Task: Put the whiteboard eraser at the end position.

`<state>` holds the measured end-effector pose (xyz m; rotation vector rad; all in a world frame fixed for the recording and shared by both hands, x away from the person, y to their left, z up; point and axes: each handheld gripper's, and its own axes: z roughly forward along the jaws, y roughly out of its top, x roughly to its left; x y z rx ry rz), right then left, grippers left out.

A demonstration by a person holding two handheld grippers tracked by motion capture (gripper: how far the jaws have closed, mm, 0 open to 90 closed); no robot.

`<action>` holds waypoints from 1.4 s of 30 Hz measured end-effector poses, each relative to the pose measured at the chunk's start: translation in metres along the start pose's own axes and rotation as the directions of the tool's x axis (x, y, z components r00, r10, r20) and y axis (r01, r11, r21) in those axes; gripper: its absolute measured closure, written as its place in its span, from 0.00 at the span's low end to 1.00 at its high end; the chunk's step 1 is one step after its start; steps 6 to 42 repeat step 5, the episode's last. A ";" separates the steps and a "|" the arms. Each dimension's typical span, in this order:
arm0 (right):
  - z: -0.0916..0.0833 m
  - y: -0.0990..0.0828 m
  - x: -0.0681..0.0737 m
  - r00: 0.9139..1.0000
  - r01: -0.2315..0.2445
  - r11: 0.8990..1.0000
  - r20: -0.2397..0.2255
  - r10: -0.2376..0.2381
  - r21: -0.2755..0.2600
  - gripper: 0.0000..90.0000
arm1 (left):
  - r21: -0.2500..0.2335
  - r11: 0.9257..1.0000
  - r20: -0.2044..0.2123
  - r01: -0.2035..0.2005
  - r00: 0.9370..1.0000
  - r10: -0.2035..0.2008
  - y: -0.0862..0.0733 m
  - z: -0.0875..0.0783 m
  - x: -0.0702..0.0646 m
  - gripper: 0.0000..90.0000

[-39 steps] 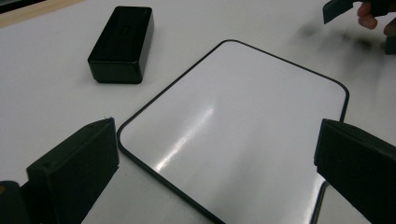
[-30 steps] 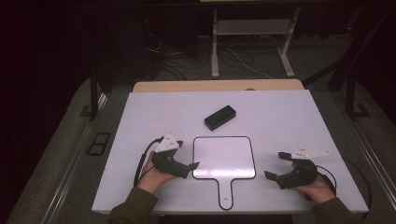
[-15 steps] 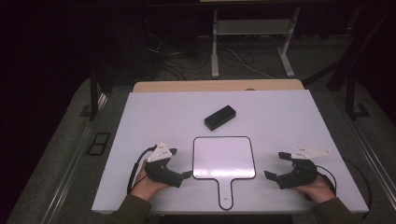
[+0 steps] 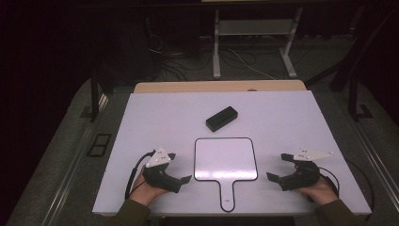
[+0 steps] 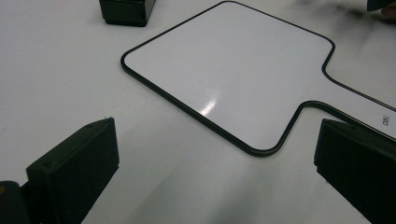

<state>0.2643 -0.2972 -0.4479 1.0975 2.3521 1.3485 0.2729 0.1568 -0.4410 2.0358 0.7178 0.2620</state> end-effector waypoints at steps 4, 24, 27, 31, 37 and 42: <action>0.000 0.000 0.000 1.000 0.001 1.000 -0.001 -0.001 0.002 0.00 | 0.004 1.000 -0.001 -0.001 1.000 0.001 0.000 -0.001 0.000 0.00; 0.000 0.000 0.000 1.000 0.001 1.000 -0.001 -0.001 0.002 0.00 | 0.001 1.000 -0.002 -0.001 1.000 0.001 0.001 0.000 0.000 0.00; 0.000 0.000 0.000 1.000 0.001 1.000 -0.001 -0.001 0.002 0.00 | 0.001 1.000 -0.002 -0.001 1.000 0.001 0.001 0.000 0.000 0.00; 0.000 0.000 0.000 1.000 0.001 1.000 -0.001 -0.001 0.002 0.00 | 0.001 1.000 -0.002 -0.001 1.000 0.001 0.001 0.000 0.000 0.00; 0.000 0.000 0.000 1.000 0.001 1.000 -0.001 -0.001 0.002 0.00 | 0.001 1.000 -0.002 -0.001 1.000 0.001 0.001 0.000 0.000 0.00; 0.000 0.000 0.000 1.000 0.001 1.000 -0.001 -0.001 0.002 0.00 | 0.001 1.000 -0.002 -0.001 1.000 0.001 0.001 0.000 0.000 0.00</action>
